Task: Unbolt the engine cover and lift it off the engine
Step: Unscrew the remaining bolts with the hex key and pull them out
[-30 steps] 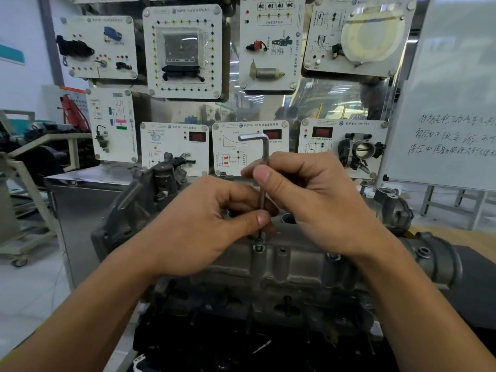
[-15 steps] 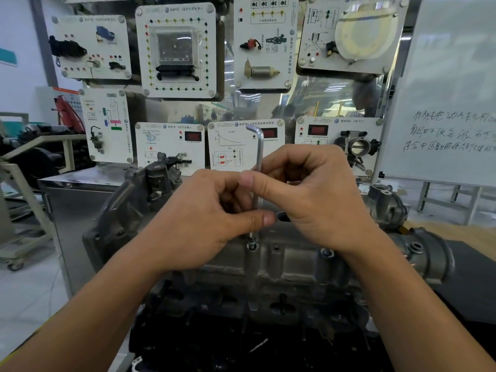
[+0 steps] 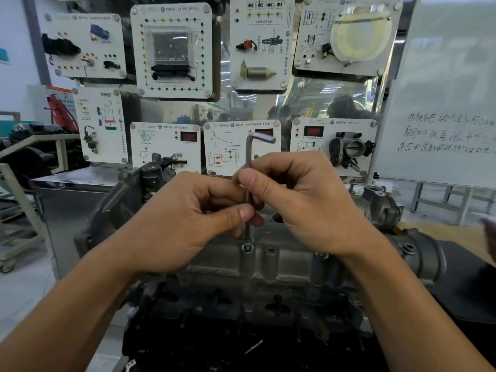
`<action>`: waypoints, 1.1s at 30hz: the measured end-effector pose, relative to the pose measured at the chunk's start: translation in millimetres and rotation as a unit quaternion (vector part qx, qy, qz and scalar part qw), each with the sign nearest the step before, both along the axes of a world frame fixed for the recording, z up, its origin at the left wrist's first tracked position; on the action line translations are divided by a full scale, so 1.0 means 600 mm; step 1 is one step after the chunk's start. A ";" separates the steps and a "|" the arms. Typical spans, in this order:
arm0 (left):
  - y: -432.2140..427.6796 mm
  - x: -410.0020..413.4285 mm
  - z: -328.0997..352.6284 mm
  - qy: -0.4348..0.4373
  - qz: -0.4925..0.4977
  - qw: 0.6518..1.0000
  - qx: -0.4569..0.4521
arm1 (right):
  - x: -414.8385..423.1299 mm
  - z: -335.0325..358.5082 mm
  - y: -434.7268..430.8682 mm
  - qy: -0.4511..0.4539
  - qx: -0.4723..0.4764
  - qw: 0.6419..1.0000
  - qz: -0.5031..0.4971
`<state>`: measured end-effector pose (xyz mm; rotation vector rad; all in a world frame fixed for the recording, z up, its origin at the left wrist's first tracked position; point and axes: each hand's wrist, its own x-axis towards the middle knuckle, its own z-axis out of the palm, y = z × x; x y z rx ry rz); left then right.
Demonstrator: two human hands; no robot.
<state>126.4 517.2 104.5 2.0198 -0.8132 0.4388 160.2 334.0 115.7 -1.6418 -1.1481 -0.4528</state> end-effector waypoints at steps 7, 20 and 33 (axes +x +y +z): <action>-0.007 0.008 -0.005 -0.012 0.025 0.999 -0.040 | 0.004 -0.005 0.001 -0.017 0.033 0.999 -0.022; -0.014 0.007 -0.004 -0.019 0.036 0.998 -0.047 | 0.002 -0.005 0.005 -0.007 0.028 0.999 -0.039; -0.012 0.007 -0.012 -0.053 0.044 0.995 -0.077 | -0.002 0.000 0.010 -0.019 0.052 0.998 -0.040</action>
